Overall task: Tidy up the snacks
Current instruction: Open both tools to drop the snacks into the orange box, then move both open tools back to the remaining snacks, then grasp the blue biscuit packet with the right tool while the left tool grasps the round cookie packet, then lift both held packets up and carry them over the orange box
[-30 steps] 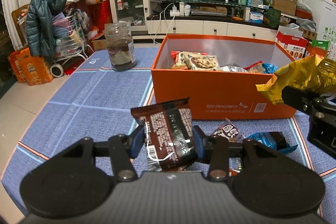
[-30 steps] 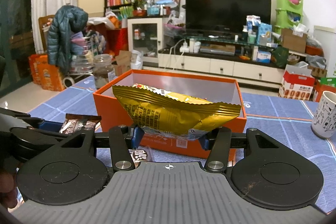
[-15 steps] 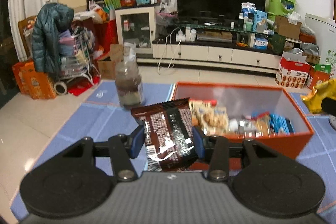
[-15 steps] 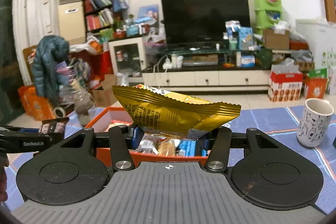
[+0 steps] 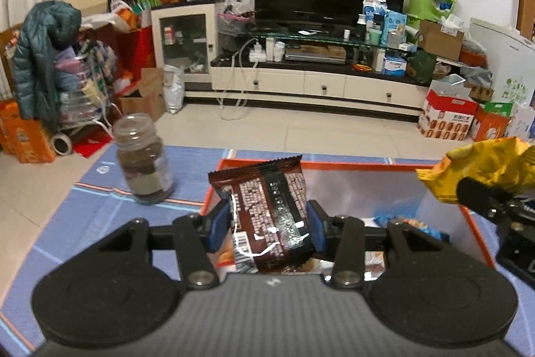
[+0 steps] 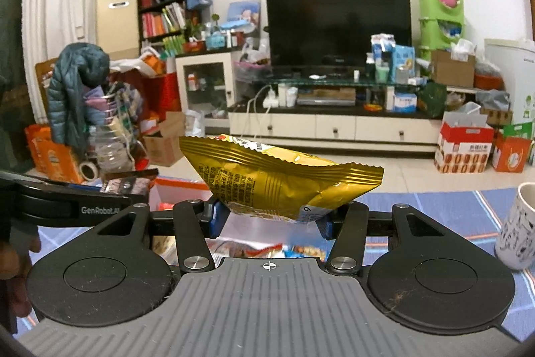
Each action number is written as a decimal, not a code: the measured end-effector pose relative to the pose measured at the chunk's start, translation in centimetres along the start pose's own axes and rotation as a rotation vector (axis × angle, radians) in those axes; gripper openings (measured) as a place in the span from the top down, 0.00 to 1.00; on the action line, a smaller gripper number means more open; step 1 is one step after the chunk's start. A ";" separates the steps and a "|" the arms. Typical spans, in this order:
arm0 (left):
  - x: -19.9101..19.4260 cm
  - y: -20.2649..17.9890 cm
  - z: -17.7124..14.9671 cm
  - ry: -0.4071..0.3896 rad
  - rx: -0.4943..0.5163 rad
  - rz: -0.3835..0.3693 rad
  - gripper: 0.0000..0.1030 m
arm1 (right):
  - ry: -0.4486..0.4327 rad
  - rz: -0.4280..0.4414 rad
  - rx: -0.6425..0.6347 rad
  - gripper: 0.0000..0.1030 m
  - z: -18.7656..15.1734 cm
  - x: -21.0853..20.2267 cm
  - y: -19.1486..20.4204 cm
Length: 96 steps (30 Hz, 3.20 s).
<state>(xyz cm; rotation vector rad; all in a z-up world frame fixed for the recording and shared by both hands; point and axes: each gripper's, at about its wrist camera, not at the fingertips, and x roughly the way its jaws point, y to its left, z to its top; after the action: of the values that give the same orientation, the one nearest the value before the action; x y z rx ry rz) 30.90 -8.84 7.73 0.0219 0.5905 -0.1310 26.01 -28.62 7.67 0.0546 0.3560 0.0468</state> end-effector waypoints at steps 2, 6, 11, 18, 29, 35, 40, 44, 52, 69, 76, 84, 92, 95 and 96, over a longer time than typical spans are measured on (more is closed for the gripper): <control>1.1 -0.5 0.5 0.016 -0.003 -0.026 0.55 | 0.015 -0.011 -0.016 0.63 0.6 1.5 0.0; 4.7 -1.9 0.9 0.056 0.027 -0.039 0.35 | 0.137 -0.016 -0.031 0.63 1.0 6.8 -0.1; 2.9 0.1 0.8 0.030 -0.040 -0.090 0.33 | 0.119 -0.008 0.012 0.45 0.8 5.9 -1.3; -5.8 5.7 -3.5 -0.024 -0.140 -0.073 0.29 | 0.059 0.002 0.069 0.34 -1.5 -3.9 -3.0; -11.4 4.7 -15.7 0.078 -0.202 -0.022 0.21 | 0.195 -0.002 -0.017 0.30 -9.4 -10.0 0.8; -11.7 2.8 -18.6 0.139 -0.165 -0.052 0.20 | 0.263 0.039 0.034 0.34 -10.5 -7.4 2.5; -11.9 2.9 -18.1 0.113 -0.097 -0.020 0.01 | 0.273 0.009 -0.015 0.23 -11.2 -6.2 4.2; -10.9 4.2 -15.3 0.082 -0.041 -0.024 0.01 | 0.311 0.010 0.006 0.25 -11.6 -4.5 5.3; -2.7 3.6 -12.3 0.030 0.417 -0.254 0.07 | 0.376 0.012 -0.013 0.53 -12.5 -2.7 4.9; 1.7 -0.8 -13.3 0.196 0.409 -0.455 0.44 | 0.471 0.037 0.050 0.51 -14.6 -4.6 -3.2; 0.4 -0.5 -14.0 0.206 0.380 -0.445 0.63 | 0.464 0.049 0.065 0.51 -14.2 -4.4 -3.3; -0.7 -0.3 -14.3 0.247 0.310 -0.344 0.65 | 0.463 0.048 0.031 0.48 -14.5 -3.8 -2.5; -0.7 0.4 -14.7 0.218 0.276 -0.283 0.52 | 0.456 0.023 -0.020 0.43 -14.6 -3.2 -1.5; -1.0 0.3 -14.9 0.212 0.268 -0.274 0.58 | 0.464 0.010 -0.031 0.54 -14.3 -3.0 -1.5; -1.1 0.2 -14.9 0.214 0.264 -0.277 0.63 | 0.468 0.012 -0.028 0.55 -14.2 -2.9 -1.6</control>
<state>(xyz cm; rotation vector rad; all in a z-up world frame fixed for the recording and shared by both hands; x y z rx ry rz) 21.77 -7.64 -4.06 0.2129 0.7848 -0.4801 18.36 -29.73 -4.71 0.0174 0.8223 0.0761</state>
